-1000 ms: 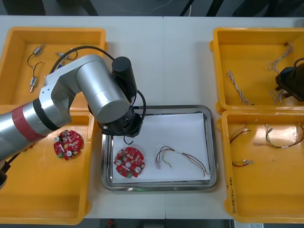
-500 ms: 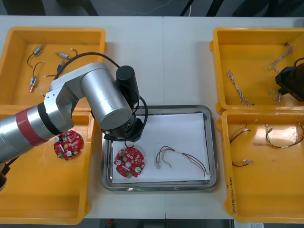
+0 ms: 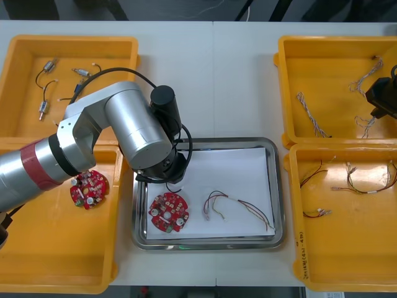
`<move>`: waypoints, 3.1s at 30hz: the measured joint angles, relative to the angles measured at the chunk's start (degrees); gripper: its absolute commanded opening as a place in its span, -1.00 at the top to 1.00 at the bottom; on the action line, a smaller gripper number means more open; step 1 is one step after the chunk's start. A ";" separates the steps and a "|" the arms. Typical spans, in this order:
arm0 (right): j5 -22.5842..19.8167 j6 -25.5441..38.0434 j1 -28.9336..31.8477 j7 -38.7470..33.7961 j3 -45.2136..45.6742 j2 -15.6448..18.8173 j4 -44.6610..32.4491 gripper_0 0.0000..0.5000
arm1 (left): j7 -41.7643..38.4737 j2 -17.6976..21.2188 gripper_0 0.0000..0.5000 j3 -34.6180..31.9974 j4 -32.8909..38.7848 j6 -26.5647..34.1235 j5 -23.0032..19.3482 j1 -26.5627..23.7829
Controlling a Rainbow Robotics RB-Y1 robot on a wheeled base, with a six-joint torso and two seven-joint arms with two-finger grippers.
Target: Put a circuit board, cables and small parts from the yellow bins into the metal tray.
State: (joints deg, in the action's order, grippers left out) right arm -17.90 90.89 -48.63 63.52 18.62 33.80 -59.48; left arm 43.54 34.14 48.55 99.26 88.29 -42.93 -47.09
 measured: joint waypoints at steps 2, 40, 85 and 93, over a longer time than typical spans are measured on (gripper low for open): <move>0.04 2.50 0.01 0.00 0.00 0.02 -2.40 1.00 | 0.00 0.10 -1.00 0.00 0.00 -0.01 0.00 0.00; -20.76 18.88 0.48 12.37 -11.65 4.05 -43.90 1.00 | 6.75 9.33 -1.00 -38.72 1.34 21.19 -8.46 0.00; -26.25 18.90 3.15 45.93 -45.71 -1.46 -61.91 1.00 | 45.19 12.05 -1.00 -39.61 -27.30 13.19 -0.34 -2.88; -24.45 18.54 4.24 47.00 -48.51 -3.28 -57.00 1.00 | 46.75 11.98 -1.00 -35.53 -30.34 11.43 1.20 -5.32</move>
State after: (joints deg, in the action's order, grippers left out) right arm -42.35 109.43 -44.39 110.52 -29.89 30.51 -116.48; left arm 90.29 46.12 13.02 68.92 99.71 -41.74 -52.42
